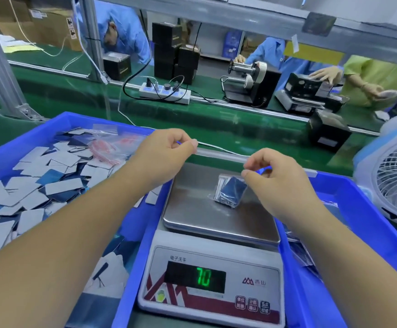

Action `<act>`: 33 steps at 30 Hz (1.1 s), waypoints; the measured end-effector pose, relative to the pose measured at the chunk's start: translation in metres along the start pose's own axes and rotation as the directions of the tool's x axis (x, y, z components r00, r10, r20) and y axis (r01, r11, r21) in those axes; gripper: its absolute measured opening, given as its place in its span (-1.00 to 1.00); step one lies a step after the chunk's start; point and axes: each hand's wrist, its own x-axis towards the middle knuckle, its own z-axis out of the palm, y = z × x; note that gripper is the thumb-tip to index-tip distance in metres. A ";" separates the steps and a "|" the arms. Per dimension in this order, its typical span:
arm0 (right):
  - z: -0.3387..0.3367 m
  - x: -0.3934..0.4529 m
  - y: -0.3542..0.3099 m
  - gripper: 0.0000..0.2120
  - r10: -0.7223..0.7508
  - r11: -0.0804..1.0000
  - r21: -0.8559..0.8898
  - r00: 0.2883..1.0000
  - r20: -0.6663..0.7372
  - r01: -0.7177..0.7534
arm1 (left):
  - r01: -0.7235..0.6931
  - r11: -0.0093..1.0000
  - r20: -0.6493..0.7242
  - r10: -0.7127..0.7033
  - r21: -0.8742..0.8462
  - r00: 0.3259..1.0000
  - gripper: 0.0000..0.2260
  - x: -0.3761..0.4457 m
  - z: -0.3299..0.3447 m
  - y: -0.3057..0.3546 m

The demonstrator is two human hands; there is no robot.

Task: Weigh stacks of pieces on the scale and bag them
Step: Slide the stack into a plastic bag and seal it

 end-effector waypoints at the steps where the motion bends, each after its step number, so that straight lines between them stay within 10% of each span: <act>1: 0.000 -0.001 0.000 -0.87 -0.006 1.000 -0.007 1.000 0.004 0.006 | 0.004 1.000 -0.005 -0.004 -0.006 1.000 -0.76 0.000 -0.001 0.000; 33: 0.001 -0.003 -0.001 -0.86 -0.033 0.999 -0.011 0.999 0.041 0.034 | 0.028 0.998 -0.005 -0.028 0.055 1.000 -0.77 -0.002 0.001 0.004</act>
